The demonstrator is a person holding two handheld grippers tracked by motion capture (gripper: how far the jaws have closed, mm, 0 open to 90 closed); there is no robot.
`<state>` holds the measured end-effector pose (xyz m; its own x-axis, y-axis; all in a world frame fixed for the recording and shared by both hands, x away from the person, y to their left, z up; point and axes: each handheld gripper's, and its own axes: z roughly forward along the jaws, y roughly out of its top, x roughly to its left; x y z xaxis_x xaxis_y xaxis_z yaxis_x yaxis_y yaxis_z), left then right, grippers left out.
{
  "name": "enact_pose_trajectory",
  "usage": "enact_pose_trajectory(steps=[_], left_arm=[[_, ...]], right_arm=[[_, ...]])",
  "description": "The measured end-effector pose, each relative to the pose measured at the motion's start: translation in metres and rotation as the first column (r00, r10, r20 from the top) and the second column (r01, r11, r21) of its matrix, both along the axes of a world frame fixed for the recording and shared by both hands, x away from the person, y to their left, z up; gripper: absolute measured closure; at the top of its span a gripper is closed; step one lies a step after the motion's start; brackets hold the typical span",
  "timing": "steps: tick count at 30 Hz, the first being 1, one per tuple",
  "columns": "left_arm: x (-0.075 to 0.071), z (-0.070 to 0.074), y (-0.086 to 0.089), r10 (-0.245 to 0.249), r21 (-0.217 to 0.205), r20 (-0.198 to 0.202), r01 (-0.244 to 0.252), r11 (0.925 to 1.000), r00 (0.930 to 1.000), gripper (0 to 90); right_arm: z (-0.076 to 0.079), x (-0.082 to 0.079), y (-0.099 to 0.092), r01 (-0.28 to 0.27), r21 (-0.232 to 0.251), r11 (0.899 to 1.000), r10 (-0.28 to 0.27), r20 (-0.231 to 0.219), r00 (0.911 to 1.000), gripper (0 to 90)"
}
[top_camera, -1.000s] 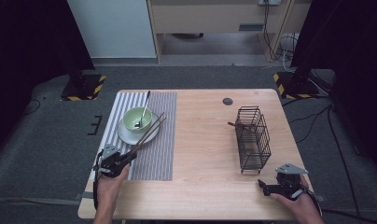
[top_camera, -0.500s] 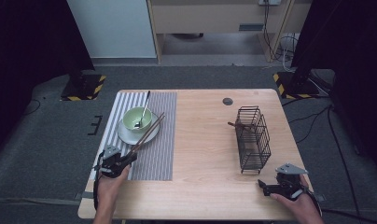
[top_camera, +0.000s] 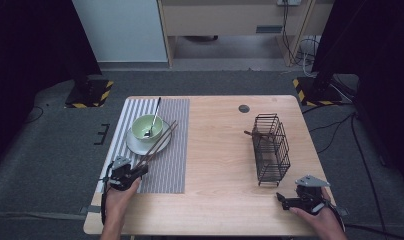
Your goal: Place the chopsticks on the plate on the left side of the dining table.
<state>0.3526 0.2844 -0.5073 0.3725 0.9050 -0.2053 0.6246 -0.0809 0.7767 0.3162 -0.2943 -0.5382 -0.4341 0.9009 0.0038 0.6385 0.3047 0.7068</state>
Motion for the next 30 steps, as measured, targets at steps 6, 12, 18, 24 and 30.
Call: enact_pose_trajectory(steps=[6, 12, 18, 24, 30], left_arm=[[0.0007, -0.0020, -0.0001, -0.001, -0.007, -0.009, 0.001, 1.0000, 1.0000, 83.2], [0.0017, -0.0053, 0.0004, 0.002, -0.018, -0.029, -0.003, 0.9998, 0.9996, 83.2], [0.0028, -0.0073, 0.0009, 0.002, -0.028, -0.037, -0.003, 0.9996, 0.9993, 83.2], [0.0038, -0.0091, 0.0006, 0.002, -0.031, -0.045, -0.004, 0.9995, 0.9990, 83.1], [0.0050, -0.0100, 0.0003, 0.005, -0.042, -0.046, -0.007, 0.9991, 0.9989, 83.1]], right_arm=[[0.0000, 0.0000, 0.0000, 0.000, 0.000, 1.000, 0.000, 0.000, 1.0000, 0.6], [0.0000, -0.0002, 0.0000, -0.001, -0.001, 1.000, 0.001, 0.000, 1.0000, 0.6], [0.0000, -0.0002, 0.0000, -0.001, -0.001, 1.000, 0.001, 0.000, 1.0000, 0.6], [0.0000, -0.0002, 0.0000, -0.001, -0.001, 1.000, 0.001, 0.001, 1.0000, 0.6], [0.0000, -0.0002, 0.0000, -0.001, -0.001, 1.000, 0.001, 0.001, 1.0000, 0.6]])
